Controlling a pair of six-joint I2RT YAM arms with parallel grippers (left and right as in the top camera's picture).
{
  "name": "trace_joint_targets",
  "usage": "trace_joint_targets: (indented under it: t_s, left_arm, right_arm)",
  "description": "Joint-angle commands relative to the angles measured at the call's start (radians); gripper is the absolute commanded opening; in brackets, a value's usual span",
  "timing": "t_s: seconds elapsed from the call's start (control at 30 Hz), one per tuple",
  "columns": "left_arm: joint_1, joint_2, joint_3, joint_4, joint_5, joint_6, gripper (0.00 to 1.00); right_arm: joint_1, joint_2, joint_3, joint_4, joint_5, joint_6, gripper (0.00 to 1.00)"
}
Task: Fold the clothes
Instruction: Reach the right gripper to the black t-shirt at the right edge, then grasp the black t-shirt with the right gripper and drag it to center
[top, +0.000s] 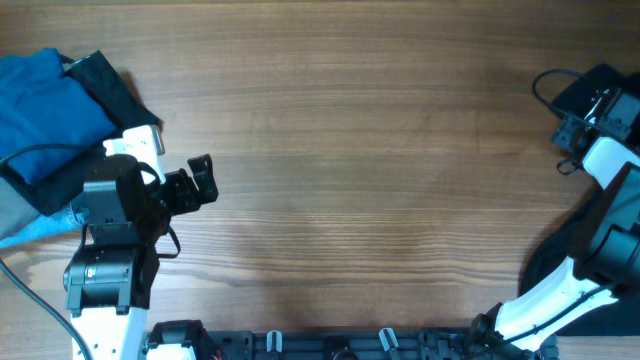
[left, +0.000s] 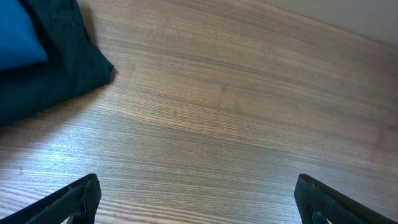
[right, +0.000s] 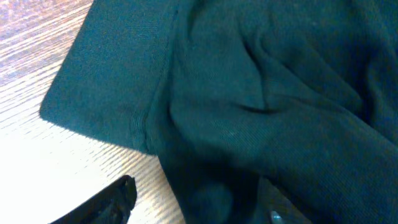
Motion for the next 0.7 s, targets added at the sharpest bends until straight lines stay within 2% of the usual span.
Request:
trace_joint_targets:
  t_s: [0.0,0.03,0.17,0.3,0.4,0.67]
  left_arm:
    - [-0.005,0.003,0.018,0.003,0.016,0.012,1.0]
    - [-0.005,0.003,0.018,0.003,0.016,0.012,1.0]
    - [-0.005,0.003,0.018,0.002,0.016,0.012,1.0]
    - [-0.005,0.003,0.018,-0.002,0.016,0.012,1.0]
    - [-0.005,0.003,0.018,-0.014,0.016,0.012,1.0]
    - [-0.005,0.003,0.018,-0.019,0.016,0.012,1.0]
  right_arm:
    - [0.001,0.037,0.017,0.029,0.0,-0.003,0.6]
    - [0.001,0.038,0.017,0.035,0.0,-0.003,0.59]
    - [0.001,0.039,0.017,0.052,0.0,-0.003,0.39]
    - [0.001,0.039,0.017,0.044,0.0,-0.003,0.08]
    - [0.002,0.039,0.017,0.043,-0.001,0.002,0.04]
    - [0.004,0.038,0.017,0.037,-0.034,0.0,0.04]
